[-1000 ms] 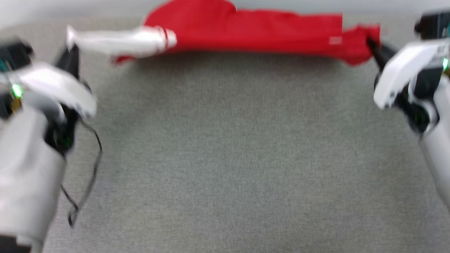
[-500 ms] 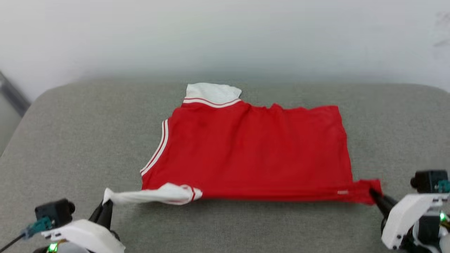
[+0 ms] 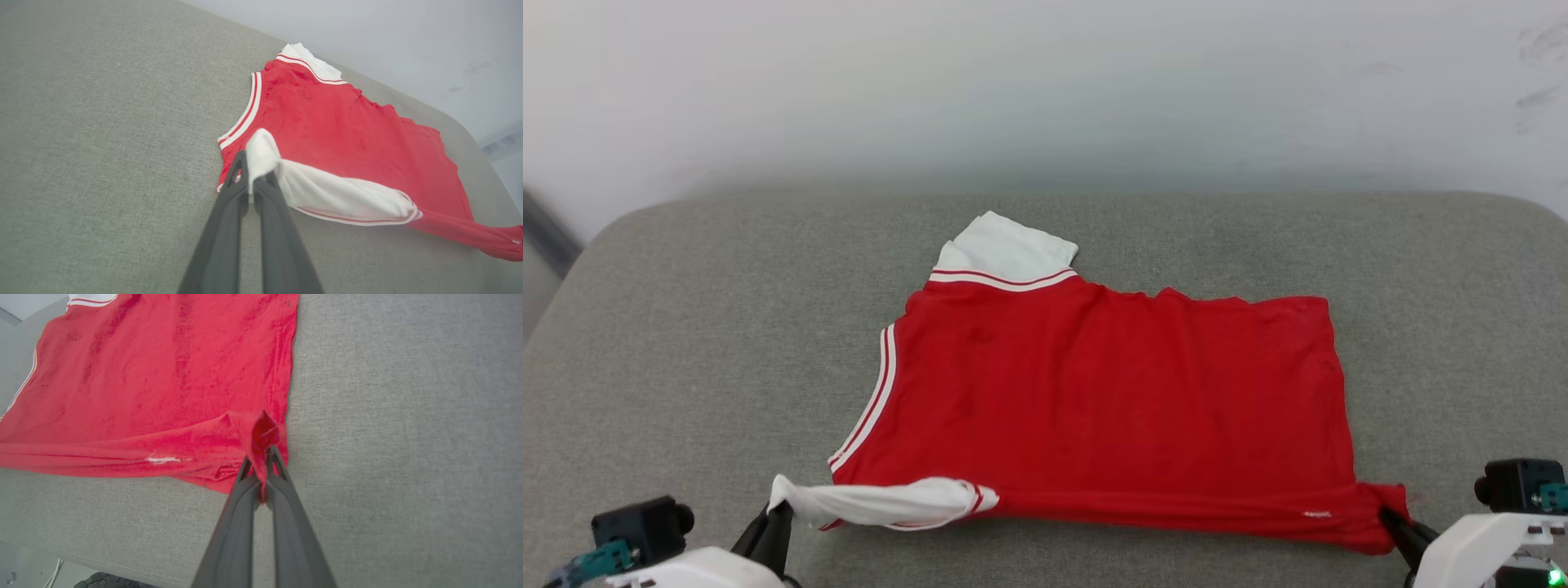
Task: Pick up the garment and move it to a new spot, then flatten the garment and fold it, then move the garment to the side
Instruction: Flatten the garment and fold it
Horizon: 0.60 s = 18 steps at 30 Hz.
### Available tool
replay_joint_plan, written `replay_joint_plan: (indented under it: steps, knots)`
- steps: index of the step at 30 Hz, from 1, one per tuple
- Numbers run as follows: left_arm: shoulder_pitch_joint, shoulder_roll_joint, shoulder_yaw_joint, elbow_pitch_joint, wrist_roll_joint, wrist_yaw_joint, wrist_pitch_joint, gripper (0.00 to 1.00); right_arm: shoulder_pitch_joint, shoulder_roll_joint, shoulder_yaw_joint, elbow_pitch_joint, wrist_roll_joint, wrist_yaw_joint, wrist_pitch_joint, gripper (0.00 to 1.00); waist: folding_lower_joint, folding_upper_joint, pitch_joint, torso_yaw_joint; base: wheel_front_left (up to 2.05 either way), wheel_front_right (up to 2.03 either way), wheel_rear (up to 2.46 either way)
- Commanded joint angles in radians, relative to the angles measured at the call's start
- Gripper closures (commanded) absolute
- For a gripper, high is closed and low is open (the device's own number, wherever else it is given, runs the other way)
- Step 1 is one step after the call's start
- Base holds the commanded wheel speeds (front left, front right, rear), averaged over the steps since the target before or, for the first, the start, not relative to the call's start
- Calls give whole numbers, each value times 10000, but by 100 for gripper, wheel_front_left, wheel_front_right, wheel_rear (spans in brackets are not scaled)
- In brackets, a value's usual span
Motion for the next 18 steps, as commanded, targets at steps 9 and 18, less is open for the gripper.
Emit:
replay_joint_plan:
  steps: [9,18]
  knots:
    - [-2938,-699,-609,2323,243,-1388,234,100,-1977,-45,181,1227,-558,-12,-49,100,3,0,1036,-23,0,0,0]
    - [-4918,-1575,-1065,5087,196,-2560,310,100,-3250,-146,726,2668,-860,-11,-589,80,3,0,1886,21,0,0,0]
